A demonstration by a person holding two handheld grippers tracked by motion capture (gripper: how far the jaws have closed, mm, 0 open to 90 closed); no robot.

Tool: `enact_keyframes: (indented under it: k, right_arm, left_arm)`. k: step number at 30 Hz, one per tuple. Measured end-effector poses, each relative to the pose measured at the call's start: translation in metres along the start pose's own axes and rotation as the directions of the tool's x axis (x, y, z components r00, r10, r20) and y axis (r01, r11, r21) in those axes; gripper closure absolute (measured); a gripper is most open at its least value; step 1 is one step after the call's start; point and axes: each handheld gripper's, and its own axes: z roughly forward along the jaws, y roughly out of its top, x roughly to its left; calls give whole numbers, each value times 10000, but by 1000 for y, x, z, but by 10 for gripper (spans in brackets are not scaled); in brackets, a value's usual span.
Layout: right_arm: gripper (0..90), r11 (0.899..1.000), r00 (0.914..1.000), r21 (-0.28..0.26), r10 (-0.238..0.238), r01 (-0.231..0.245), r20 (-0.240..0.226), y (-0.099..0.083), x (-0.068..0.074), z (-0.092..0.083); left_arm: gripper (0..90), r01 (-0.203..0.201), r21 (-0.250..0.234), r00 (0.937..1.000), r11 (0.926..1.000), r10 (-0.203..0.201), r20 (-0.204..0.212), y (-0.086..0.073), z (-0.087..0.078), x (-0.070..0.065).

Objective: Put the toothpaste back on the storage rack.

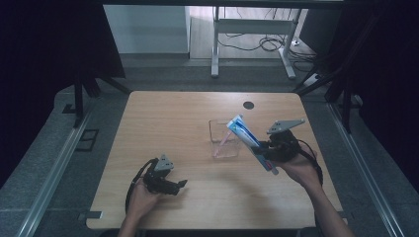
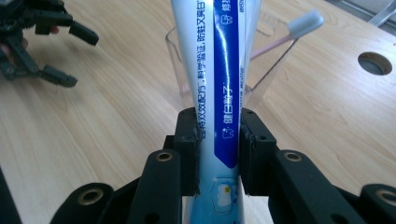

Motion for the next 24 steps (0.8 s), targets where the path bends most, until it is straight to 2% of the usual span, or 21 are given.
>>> enact_keyframes:
  k: [12,24]
  right_arm:
    - [726,9990,9999,-429,115,-118,-72,20,-6,16]
    - [726,9967,9994,-762,264,-281,-233,39,-5,31]
  left_arm:
    - [128,-39,-14,10000,10000,39,16,0,0,0]
    - [128,-46,-21,10000,10000,47,34,1,-1,0]
